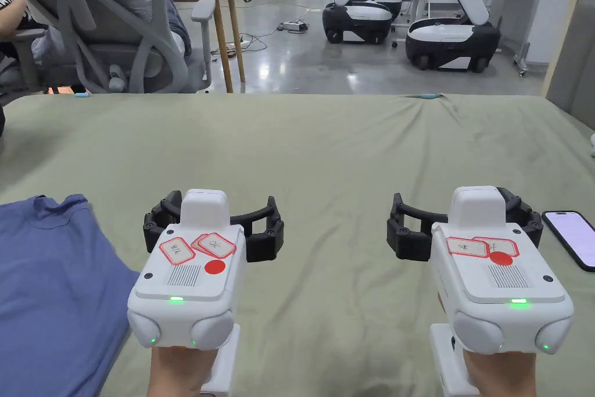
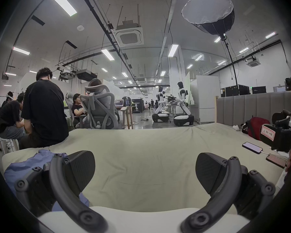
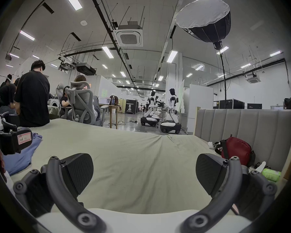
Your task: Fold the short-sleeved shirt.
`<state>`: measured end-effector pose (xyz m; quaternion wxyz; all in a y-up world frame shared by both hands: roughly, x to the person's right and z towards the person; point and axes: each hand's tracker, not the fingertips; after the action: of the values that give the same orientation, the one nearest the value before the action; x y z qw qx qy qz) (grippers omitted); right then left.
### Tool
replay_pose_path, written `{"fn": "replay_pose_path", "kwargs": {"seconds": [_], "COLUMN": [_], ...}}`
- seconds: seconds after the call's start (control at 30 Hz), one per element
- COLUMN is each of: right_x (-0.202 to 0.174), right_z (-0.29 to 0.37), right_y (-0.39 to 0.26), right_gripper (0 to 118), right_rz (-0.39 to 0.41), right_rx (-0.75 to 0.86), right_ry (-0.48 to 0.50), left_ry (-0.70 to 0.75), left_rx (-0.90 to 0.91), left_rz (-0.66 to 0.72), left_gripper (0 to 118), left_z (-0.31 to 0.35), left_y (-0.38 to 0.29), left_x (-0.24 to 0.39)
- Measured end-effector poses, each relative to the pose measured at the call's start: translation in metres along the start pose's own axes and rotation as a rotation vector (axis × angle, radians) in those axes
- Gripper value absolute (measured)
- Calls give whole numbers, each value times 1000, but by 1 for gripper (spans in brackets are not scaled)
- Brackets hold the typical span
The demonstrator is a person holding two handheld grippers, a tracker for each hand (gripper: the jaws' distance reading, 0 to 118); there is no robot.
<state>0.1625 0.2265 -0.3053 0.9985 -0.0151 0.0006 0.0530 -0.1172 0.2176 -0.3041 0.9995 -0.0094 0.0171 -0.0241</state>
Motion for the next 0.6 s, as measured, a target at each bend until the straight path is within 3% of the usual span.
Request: {"fn": "replay_pose_path", "kwargs": {"seconds": [0.6], "right_x": [3], "right_z": [-2], "right_y": [-4], "right_gripper": [118], "right_rz": [-1], "right_rx": [-3], "right_ry": [-20], "left_ry": [1], "left_rx": [-13], "left_rz": [3], "left_gripper": [118], "left_z": [-3], "left_y": [-4], "left_x": [1]}}
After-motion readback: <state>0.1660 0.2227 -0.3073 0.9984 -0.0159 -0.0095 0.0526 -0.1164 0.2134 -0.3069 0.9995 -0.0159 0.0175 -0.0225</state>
